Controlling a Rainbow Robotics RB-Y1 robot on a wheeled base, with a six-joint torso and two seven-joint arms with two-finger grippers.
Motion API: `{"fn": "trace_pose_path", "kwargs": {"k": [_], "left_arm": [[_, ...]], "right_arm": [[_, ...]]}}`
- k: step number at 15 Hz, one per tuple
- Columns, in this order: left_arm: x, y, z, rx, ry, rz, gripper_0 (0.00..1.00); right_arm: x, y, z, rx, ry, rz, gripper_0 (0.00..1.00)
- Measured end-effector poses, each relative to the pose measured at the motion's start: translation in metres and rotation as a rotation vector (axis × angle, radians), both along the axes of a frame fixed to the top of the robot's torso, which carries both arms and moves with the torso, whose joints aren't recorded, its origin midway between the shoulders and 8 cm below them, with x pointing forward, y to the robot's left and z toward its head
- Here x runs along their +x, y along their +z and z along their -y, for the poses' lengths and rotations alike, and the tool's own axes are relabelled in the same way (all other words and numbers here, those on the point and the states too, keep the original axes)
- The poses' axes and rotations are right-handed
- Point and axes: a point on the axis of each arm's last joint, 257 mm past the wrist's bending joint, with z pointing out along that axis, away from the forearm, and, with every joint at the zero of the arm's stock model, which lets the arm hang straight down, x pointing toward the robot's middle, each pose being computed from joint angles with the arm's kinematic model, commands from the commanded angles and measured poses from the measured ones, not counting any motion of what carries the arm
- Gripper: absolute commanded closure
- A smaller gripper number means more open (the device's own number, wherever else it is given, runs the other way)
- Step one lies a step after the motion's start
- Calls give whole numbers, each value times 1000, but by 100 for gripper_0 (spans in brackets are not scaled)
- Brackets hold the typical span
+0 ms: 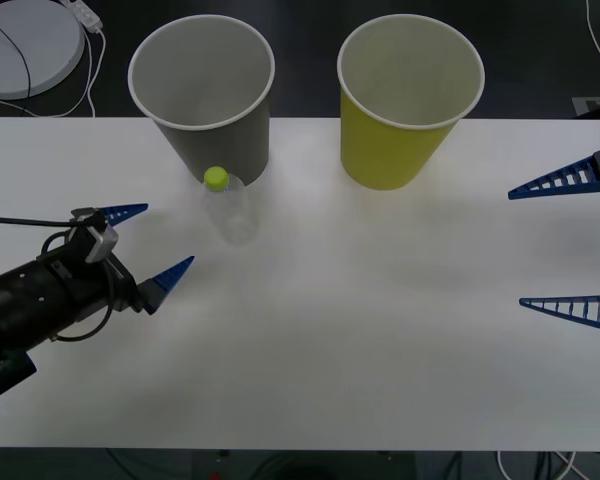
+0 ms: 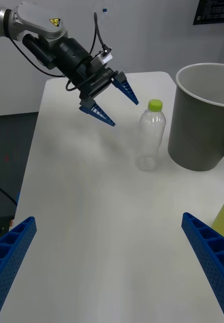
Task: Put the can into the green bin and the plastic bottle into the gray bin
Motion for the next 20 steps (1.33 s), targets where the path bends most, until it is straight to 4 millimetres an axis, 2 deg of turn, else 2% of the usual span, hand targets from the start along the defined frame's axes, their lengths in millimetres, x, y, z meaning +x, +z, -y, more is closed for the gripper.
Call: {"fn": "trace_pose_path", "kwargs": {"k": [6, 15, 20], "left_arm": [[11, -2, 32, 10, -63, -10, 0], [27, 6, 30, -23, -44, -26, 0], [38, 7, 43, -33, -59, -33, 0]], "right_arm": [[0, 0, 0, 0, 0, 0, 0], [0, 0, 0, 0, 0, 0, 0], [0, 0, 0, 0, 0, 0, 0]]}}
